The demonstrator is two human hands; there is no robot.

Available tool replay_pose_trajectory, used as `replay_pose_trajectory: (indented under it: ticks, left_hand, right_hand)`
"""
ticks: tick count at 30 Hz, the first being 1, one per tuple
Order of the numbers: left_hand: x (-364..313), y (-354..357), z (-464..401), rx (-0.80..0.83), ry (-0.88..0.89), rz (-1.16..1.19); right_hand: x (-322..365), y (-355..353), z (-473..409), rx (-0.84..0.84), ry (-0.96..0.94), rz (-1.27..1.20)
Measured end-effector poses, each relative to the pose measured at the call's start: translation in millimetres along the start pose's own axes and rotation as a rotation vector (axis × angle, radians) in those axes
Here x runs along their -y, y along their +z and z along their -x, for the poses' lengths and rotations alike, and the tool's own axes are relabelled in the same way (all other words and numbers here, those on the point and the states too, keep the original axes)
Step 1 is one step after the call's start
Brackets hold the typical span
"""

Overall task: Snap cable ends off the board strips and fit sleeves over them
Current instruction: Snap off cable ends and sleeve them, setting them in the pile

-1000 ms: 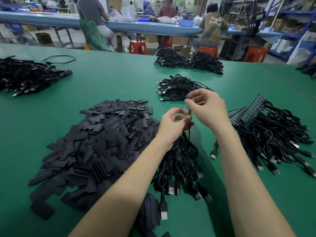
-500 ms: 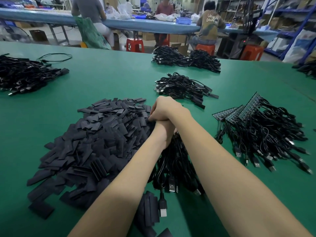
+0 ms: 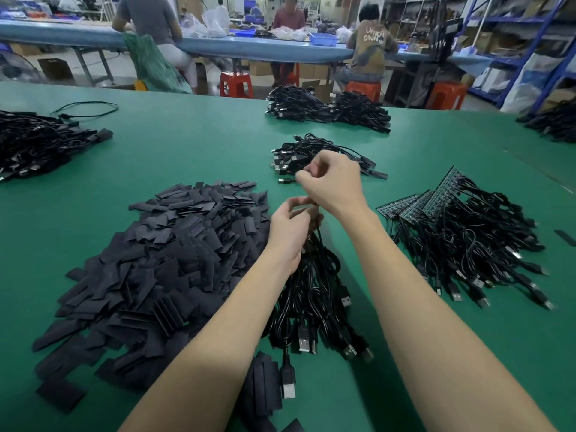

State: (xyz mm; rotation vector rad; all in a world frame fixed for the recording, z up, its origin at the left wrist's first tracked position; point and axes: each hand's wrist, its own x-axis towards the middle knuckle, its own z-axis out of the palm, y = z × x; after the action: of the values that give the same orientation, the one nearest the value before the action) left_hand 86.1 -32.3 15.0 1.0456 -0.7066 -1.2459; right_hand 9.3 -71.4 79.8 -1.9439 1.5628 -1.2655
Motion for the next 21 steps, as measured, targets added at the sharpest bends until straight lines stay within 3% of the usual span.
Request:
replay_pose_trajectory:
  ticks: [4,9,17,21]
  left_hand:
    - [-5,-1,5,0.003,-0.010,0.027]
    - [-6,0,9,0.059,-0.010,-0.018]
    - [-8,0,13,0.131,-0.023,-0.038]
    - [-10,-1,14,0.152,-0.027,-0.016]
  right_hand:
    - [-30,-14,24,-0.144,0.196,-0.238]
    - [-55,-12,42,-0.014,0.499,-0.625]
    - [-56,-19,44,0.061,0.573,-1.102]
    - [-54,-24,44,0.078,0.578,-1.187]
